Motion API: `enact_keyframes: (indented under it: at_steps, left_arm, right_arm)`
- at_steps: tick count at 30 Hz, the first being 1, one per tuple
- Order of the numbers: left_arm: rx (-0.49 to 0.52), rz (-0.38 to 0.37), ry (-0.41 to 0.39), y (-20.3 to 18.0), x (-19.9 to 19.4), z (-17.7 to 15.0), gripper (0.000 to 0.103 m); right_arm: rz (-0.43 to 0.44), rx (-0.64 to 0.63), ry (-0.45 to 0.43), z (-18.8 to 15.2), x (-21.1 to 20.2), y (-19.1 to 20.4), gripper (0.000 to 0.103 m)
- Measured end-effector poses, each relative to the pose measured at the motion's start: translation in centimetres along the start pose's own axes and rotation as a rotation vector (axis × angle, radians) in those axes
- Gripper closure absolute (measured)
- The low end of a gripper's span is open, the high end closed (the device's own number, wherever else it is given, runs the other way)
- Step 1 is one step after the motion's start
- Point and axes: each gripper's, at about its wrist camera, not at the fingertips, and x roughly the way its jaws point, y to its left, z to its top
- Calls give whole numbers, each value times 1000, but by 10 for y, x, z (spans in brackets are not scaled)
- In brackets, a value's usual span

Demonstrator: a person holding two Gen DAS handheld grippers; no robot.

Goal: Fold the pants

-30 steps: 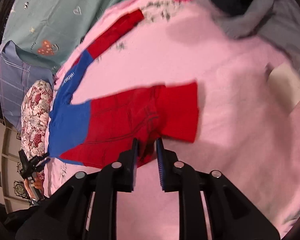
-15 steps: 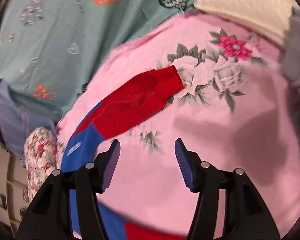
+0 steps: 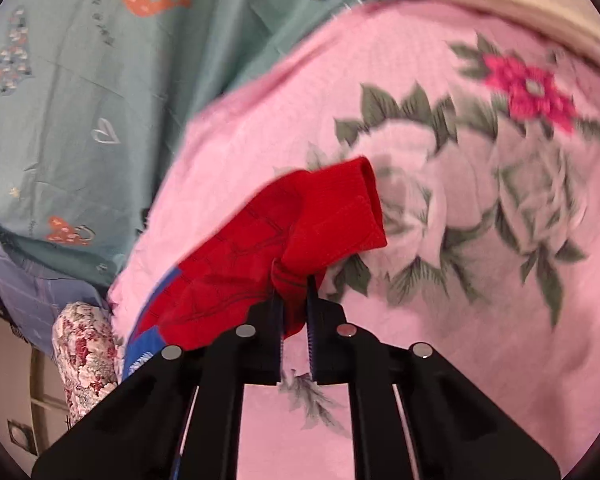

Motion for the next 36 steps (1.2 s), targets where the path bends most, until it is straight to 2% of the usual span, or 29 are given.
enact_keyframes:
  at_steps: [4, 6, 9, 10, 11, 13, 16, 20, 24, 27, 30, 36]
  left_arm:
    - [-11, -9, -21, 1, 7, 24, 19]
    - [-30, -23, -21, 5, 15, 37, 19]
    - [-73, -57, -6, 15, 34, 54, 18]
    - [-98, -72, 6, 20, 42, 59, 18]
    - [-115, -87, 16, 24, 49, 61, 18]
    - [-152, -131, 39, 31, 61, 65, 18]
    - [-201, -204, 74, 38, 81, 69, 18]
    - [-187, -273, 74, 39, 101, 75, 18]
    - [-195, -379, 104, 41, 117, 78, 18]
    - [-178, -436, 89, 40, 117, 78, 18]
    - [-154, -457, 75, 37, 115, 78, 21]
    - [-56, -419, 35, 28, 112, 75, 43]
  right_arm:
    - [-4, -42, -41, 5, -41, 2, 94]
    - [-97, -97, -7, -3, -43, -5, 94]
    - [-209, -47, 102, -16, -29, -35, 83]
    - [-201, -9, 110, -19, -30, -46, 73]
    - [-197, 15, 85, -21, -37, -52, 59]
    - [-212, 7, 12, -23, -52, -51, 54]
    - [-177, -53, -9, -24, -65, -34, 54]
    - [-102, -156, 1, -29, -64, 6, 48]
    - [-45, -273, 57, -48, -52, 50, 48]
    - [-24, -339, 100, -63, -41, 77, 48]
    - [-2, -398, 150, -79, -24, 102, 48]
    - [34, -550, 227, -99, 12, 149, 48]
